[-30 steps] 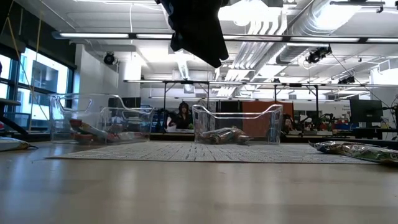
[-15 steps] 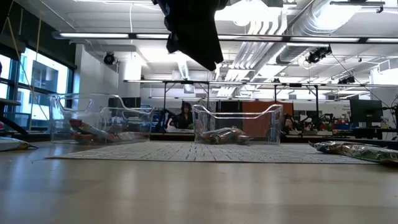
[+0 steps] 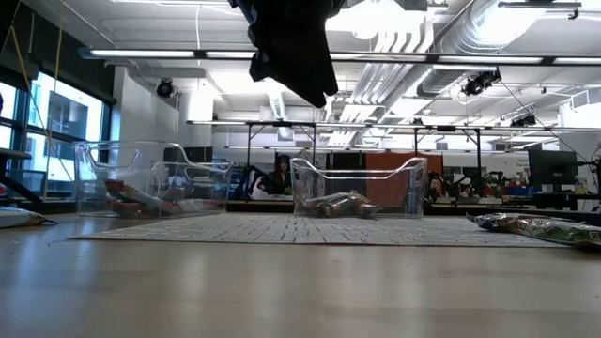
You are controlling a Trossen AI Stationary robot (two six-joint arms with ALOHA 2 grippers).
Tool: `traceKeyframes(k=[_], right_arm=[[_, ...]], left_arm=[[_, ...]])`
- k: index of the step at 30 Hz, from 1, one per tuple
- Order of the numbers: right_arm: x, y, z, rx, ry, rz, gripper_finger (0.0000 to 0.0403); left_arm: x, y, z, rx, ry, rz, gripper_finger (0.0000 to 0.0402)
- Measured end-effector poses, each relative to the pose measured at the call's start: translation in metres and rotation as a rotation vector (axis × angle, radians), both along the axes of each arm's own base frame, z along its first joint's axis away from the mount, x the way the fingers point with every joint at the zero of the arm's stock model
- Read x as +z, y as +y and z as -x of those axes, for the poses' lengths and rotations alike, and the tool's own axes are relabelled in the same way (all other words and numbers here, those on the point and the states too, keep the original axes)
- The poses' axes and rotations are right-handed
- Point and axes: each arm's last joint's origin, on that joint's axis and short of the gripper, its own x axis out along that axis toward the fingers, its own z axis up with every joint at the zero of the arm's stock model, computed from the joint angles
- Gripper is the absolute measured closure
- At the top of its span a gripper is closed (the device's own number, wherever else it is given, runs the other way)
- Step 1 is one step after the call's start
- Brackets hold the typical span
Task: Pick and place Granola Bars by type
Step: Put the blue granola bar into the bottom transparent bin
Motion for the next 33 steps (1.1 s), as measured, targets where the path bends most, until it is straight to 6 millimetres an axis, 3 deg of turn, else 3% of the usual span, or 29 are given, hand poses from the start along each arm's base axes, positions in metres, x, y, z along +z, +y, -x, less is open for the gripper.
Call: traceKeyframes(k=[9,15,19,23,28,33], right_arm=[[0.003,-0.01,-0.008,0.019,0.094,-0.059,0.0278],[0.043,-0.016,-0.012,0.065,0.114,-0.03,0.0286],[0.081,-0.025,-0.013,0.16,-0.051,0.175,0.0289],[0.101,-0.037,-0.019,0.181,-0.341,0.476,0.0288],[0.097,-0.057,-0.028,0.094,-0.413,0.69,0.0288],[0.06,-0.077,-0.043,0.101,-0.274,0.632,0.0288]], left_arm=[[-0.002,0.001,0.004,0.011,0.042,-0.01,0.0251],[-0.006,0.002,0.009,0.037,0.106,-0.015,0.0251],[-0.007,0.003,0.011,0.039,0.124,-0.021,0.0251],[-0.007,0.003,0.011,0.039,0.125,-0.023,0.0251],[-0.008,0.003,0.013,0.039,0.147,-0.028,0.0251],[-0.008,0.003,0.013,0.04,0.15,-0.031,0.0251]])
